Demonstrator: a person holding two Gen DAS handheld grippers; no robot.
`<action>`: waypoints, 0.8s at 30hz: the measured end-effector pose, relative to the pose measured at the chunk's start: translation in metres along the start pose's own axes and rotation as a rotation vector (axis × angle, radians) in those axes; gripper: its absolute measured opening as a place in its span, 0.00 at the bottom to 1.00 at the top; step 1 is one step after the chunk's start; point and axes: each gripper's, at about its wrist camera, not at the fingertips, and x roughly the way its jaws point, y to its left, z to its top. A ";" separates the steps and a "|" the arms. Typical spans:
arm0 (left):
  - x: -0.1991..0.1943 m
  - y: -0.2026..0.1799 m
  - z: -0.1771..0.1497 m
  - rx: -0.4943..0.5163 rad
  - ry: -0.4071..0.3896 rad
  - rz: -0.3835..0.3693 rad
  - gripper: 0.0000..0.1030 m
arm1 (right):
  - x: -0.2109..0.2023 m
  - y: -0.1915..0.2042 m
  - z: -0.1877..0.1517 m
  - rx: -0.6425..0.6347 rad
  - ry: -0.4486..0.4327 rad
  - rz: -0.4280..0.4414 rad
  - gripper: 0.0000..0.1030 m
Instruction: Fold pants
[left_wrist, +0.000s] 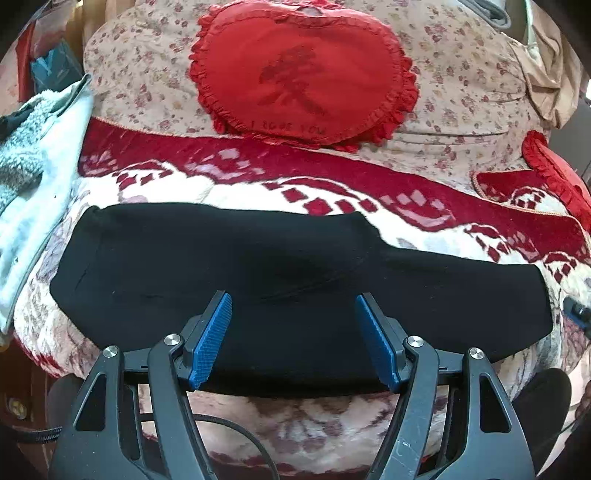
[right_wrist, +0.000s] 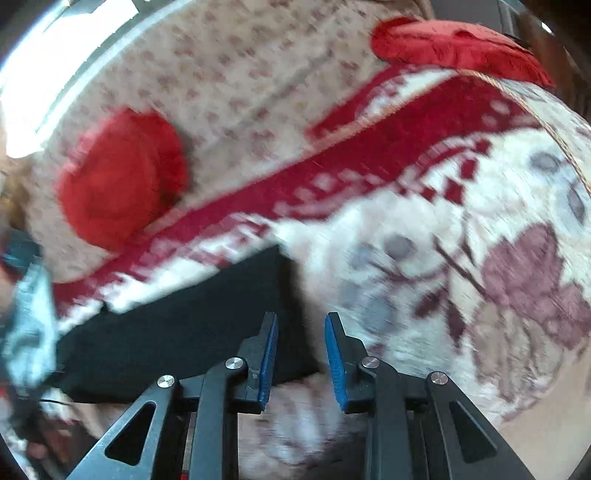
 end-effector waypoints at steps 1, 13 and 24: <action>0.000 -0.003 0.001 0.006 -0.004 0.001 0.68 | -0.001 0.012 0.001 -0.042 -0.009 0.032 0.24; 0.035 -0.020 0.015 0.038 0.026 0.032 0.68 | 0.076 0.060 -0.003 -0.183 0.088 0.050 0.24; 0.063 -0.029 0.021 0.076 0.055 0.077 0.70 | 0.097 0.031 0.020 -0.120 0.085 0.033 0.24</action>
